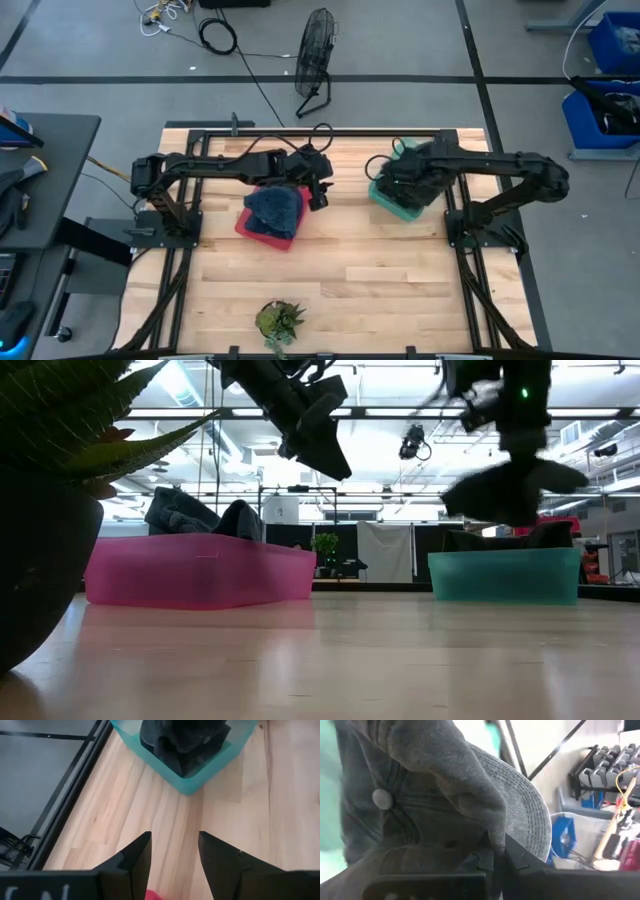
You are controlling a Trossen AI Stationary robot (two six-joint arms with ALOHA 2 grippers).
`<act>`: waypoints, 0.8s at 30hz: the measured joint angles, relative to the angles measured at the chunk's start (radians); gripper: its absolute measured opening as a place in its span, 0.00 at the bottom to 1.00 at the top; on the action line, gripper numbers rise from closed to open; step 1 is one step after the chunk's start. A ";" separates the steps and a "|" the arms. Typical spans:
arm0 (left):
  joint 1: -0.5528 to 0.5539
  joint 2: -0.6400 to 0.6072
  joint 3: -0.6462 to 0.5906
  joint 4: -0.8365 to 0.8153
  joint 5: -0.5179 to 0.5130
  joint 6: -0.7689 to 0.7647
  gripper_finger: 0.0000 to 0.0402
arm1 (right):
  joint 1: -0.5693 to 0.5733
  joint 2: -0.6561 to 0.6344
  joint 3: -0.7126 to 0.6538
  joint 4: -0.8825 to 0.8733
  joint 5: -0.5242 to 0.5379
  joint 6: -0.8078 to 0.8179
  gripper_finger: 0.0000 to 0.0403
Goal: Pick & Place hat
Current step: Put the black cap into the green bin
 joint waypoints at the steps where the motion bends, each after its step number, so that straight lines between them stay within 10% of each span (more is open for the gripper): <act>1: 0.000 0.000 0.000 -0.002 0.000 0.009 0.42 | -0.012 0.000 -0.029 0.016 -0.004 -0.024 0.01; 9: 0.001 0.000 0.000 -0.004 0.000 0.041 0.42 | -0.086 0.001 -0.206 0.304 -0.006 -0.277 0.02; 24: 0.001 0.000 0.000 -0.013 0.000 0.040 0.42 | -0.137 -0.021 -0.260 0.447 -0.185 -0.249 0.02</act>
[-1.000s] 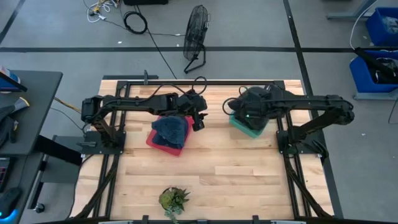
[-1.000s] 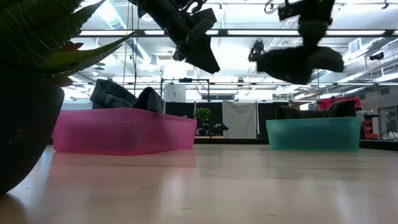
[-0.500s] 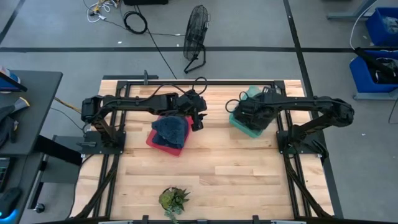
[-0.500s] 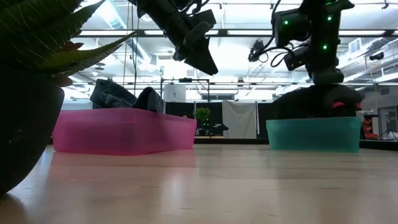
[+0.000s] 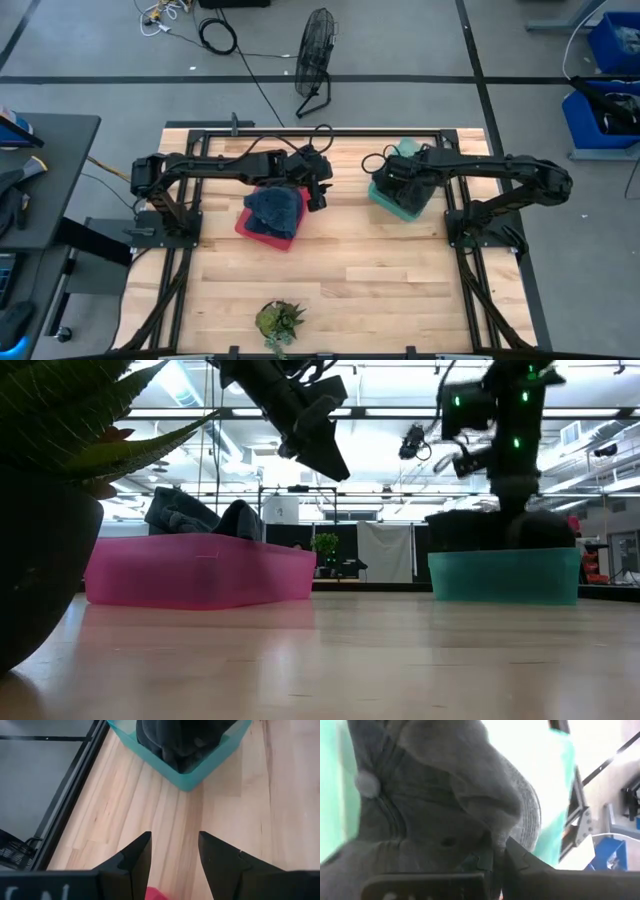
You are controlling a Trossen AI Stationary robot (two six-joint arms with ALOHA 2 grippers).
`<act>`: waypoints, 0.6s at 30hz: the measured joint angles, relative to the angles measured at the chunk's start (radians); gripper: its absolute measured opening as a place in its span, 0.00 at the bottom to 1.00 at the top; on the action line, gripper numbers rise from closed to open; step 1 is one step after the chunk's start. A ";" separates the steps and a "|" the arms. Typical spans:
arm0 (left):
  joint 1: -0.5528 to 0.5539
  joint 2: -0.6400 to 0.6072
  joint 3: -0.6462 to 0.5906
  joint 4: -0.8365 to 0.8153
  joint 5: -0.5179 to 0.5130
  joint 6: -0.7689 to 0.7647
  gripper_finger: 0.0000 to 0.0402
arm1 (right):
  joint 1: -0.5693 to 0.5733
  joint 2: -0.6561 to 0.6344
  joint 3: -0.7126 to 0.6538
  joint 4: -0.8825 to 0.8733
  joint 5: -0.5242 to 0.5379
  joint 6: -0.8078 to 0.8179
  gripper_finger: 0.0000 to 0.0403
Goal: Pick & Place hat
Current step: Put the black cap into the green bin
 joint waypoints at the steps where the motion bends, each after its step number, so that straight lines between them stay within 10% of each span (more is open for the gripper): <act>1: 0.000 0.000 0.000 -0.005 0.000 0.000 0.42 | -0.008 0.002 -0.029 0.014 -0.001 -0.011 0.02; 18: 0.000 0.000 0.000 -0.030 0.000 -0.001 0.42 | -0.028 -0.001 0.029 -0.174 -0.014 -0.132 0.02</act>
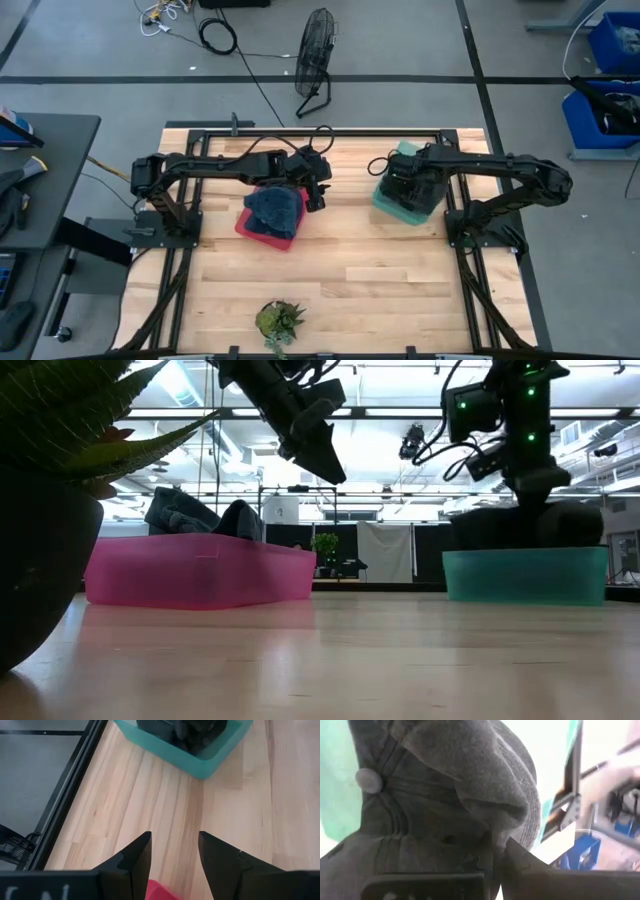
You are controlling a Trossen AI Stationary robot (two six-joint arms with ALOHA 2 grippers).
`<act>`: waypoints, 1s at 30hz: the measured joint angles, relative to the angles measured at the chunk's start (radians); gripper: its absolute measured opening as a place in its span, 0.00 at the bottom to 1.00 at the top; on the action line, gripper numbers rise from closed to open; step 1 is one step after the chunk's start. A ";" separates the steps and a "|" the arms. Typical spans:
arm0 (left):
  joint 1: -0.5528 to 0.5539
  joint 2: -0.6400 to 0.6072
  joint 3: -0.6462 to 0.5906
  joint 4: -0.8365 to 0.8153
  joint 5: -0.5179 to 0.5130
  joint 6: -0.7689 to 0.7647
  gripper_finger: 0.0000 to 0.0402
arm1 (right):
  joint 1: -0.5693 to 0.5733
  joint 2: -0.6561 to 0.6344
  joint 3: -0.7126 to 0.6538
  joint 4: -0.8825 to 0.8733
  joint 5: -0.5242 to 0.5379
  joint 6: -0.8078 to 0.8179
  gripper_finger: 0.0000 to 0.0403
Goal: Pick & Place hat
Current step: Put the black cap into the green bin
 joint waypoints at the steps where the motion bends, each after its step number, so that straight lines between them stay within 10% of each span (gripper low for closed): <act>1: 0.000 0.000 0.000 0.000 0.000 0.000 0.42 | 0.000 0.000 -0.007 0.003 -0.010 -0.035 0.02; 10: 0.000 0.000 0.000 -0.003 0.000 -0.001 0.42 | 0.000 -0.001 -0.102 0.170 -0.022 -0.322 0.03; 30: 0.000 0.000 0.000 -0.004 0.000 0.001 0.42 | 0.041 0.001 0.112 -0.111 0.007 -0.178 0.38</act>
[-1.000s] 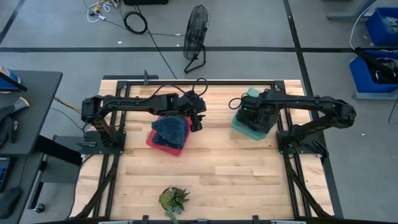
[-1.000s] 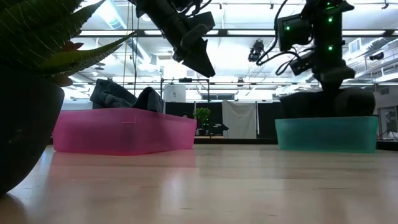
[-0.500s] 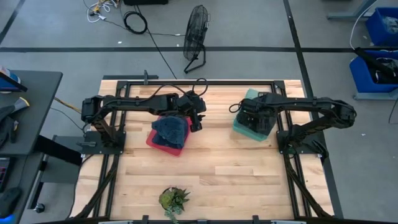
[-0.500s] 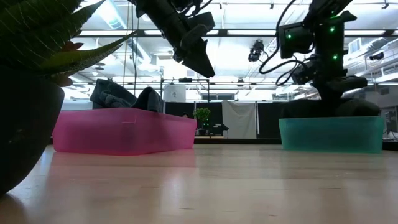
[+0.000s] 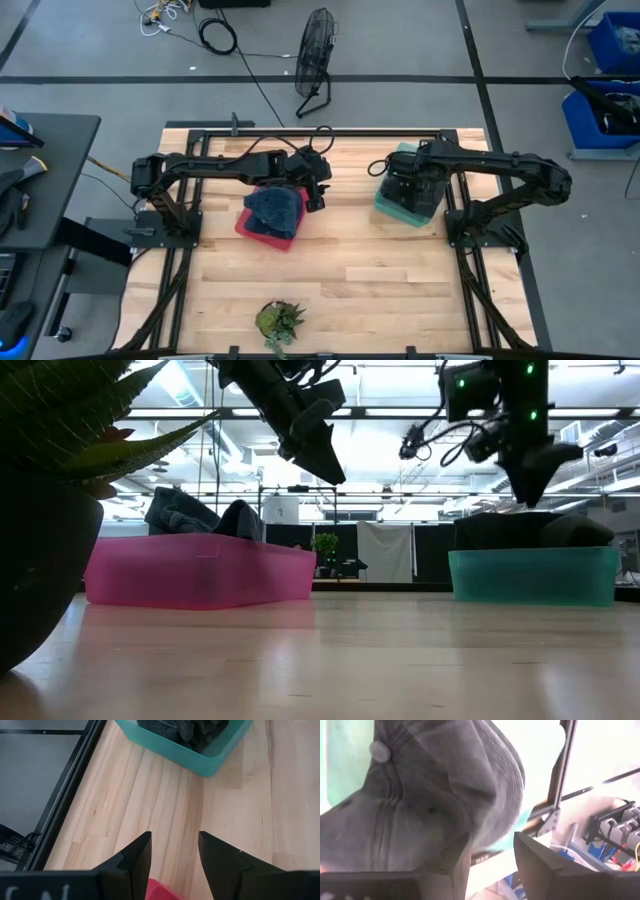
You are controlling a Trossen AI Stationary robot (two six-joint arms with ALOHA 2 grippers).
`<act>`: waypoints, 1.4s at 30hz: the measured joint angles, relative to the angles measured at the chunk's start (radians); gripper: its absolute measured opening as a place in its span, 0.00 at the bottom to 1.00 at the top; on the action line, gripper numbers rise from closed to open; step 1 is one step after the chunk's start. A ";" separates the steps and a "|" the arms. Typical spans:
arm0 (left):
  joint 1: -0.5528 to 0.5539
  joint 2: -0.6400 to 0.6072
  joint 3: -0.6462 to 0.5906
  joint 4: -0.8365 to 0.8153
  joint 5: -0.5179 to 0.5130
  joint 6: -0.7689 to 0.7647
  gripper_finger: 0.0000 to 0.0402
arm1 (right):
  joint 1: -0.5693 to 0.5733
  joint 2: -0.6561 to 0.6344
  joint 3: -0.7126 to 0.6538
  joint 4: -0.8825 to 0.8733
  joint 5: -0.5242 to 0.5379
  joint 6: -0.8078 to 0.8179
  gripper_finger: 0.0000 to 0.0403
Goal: Pick & Place hat
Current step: Put the black cap into the green bin, then return to Home Position
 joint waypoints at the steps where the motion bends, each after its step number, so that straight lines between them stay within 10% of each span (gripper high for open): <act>1: 0.000 0.000 0.000 0.000 0.000 0.000 0.42 | 0.008 0.000 0.020 -0.030 -0.001 0.014 0.38; 10: 0.000 -0.058 -0.002 -0.073 -0.020 0.024 0.42 | 0.095 -0.009 0.248 -0.161 -0.001 0.186 0.30; 17: 0.001 -0.293 -0.002 -0.295 -0.119 -0.053 0.41 | 0.165 -0.091 0.380 -0.106 -0.036 0.112 0.03; 23: 0.001 -0.549 -0.002 -0.428 -0.138 -0.054 0.36 | 0.212 -0.260 0.376 0.096 -0.047 0.107 0.05; 30: -0.009 -0.860 -0.137 -0.410 -0.139 -0.079 0.22 | 0.261 -0.525 0.139 0.546 -0.180 -0.027 0.01; 42: -0.012 -1.412 -0.758 0.090 -0.031 -0.018 0.06 | 0.263 -0.880 -0.424 1.050 -0.248 -0.052 0.01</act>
